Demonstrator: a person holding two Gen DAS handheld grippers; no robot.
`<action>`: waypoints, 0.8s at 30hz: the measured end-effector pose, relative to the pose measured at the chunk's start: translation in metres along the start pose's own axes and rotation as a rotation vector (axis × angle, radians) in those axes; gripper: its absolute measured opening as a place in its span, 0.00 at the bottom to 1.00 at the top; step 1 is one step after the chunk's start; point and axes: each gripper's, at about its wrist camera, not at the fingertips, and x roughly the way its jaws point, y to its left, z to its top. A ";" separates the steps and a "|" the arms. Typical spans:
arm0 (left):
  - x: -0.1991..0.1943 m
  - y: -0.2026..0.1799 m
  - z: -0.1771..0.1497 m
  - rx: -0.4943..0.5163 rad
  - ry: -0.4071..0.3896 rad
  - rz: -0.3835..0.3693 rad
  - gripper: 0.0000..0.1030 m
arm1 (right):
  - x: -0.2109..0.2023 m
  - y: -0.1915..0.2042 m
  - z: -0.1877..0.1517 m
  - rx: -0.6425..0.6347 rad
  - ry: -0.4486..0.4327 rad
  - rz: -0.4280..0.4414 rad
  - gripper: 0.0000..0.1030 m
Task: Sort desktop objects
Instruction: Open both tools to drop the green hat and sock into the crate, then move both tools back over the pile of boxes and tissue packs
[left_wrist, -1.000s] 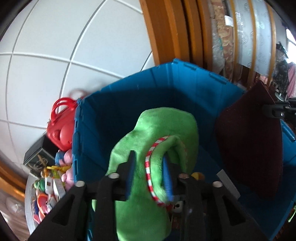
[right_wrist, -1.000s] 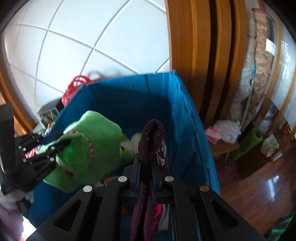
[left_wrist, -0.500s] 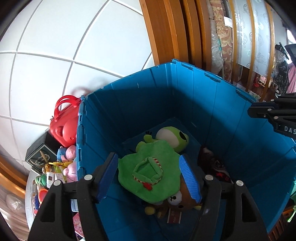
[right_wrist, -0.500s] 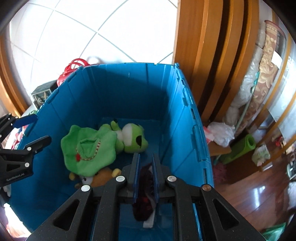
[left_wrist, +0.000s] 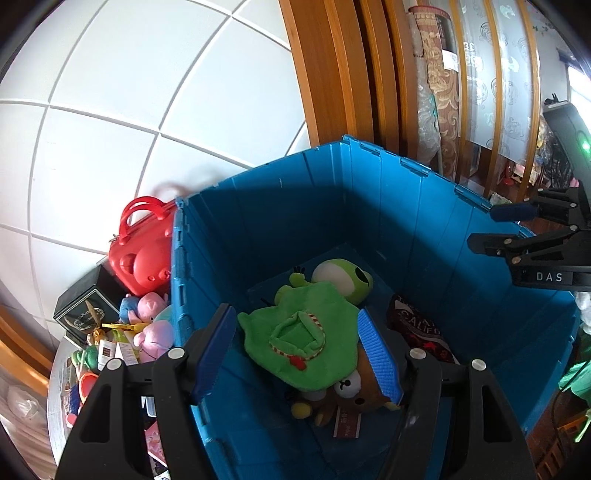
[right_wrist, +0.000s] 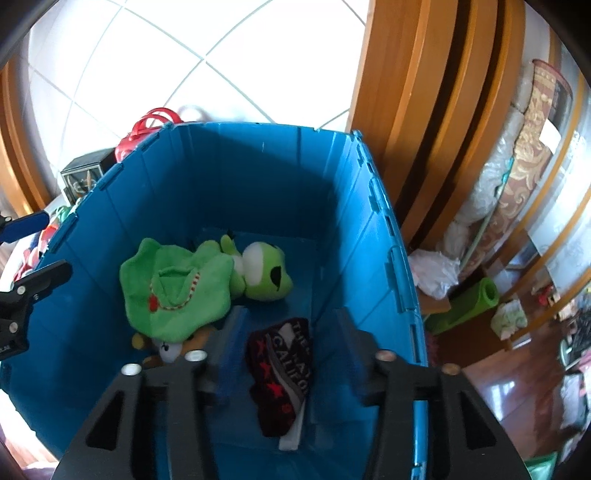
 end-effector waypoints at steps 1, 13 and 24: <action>-0.003 0.002 -0.002 -0.002 -0.007 0.002 0.66 | -0.002 0.002 0.001 -0.002 -0.006 -0.002 0.67; -0.059 0.045 -0.032 -0.084 -0.159 0.023 0.66 | -0.054 0.046 0.007 0.014 -0.182 0.091 1.00; -0.104 0.158 -0.104 -0.302 -0.210 0.192 0.66 | -0.087 0.143 0.010 0.044 -0.410 0.342 1.00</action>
